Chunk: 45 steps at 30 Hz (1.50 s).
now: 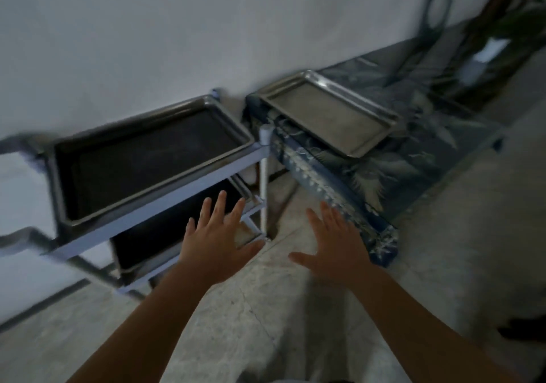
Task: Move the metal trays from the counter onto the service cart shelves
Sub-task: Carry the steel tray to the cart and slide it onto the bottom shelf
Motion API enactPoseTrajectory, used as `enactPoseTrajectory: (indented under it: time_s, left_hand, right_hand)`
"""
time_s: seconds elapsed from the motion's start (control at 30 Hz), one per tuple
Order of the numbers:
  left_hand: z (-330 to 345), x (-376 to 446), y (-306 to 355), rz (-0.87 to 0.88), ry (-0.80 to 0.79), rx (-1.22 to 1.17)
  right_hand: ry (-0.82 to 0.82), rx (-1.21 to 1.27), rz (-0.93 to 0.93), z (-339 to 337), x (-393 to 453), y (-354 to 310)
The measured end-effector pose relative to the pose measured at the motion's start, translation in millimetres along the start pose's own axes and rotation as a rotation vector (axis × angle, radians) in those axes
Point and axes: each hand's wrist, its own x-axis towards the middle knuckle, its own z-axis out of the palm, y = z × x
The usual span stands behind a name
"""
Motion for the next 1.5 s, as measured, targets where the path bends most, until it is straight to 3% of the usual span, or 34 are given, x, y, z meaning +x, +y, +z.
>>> enactPoseTrajectory:
  time_s: [0.33, 0.5, 0.87, 1.27, 1.5]
  left_hand:
    - [32.6, 84.3, 268.4, 0.578, -0.046, 0.101]
    - [54.6, 94.7, 380.0, 0.746, -0.116, 0.124]
    - [90.8, 142.4, 520.0, 0.908, -0.157, 0.180]
    - [89.0, 321.9, 630.5, 0.940, -0.174, 0.169]
    - [83.2, 405.4, 640.8, 0.812, -0.206, 0.187]
  right_hand:
    - [0.104, 0.131, 0.525, -16.5, -134.7, 220.3]
    - [0.112, 0.160, 0.692, -14.2, -187.1, 299.6]
    - [0.126, 0.184, 0.859, -15.6, -210.8, 421.5]
    - [0.094, 0.182, 0.952, -52.2, -89.6, 559.6]
    - [0.048, 0.192, 0.849, -82.2, -15.4, 623.3]
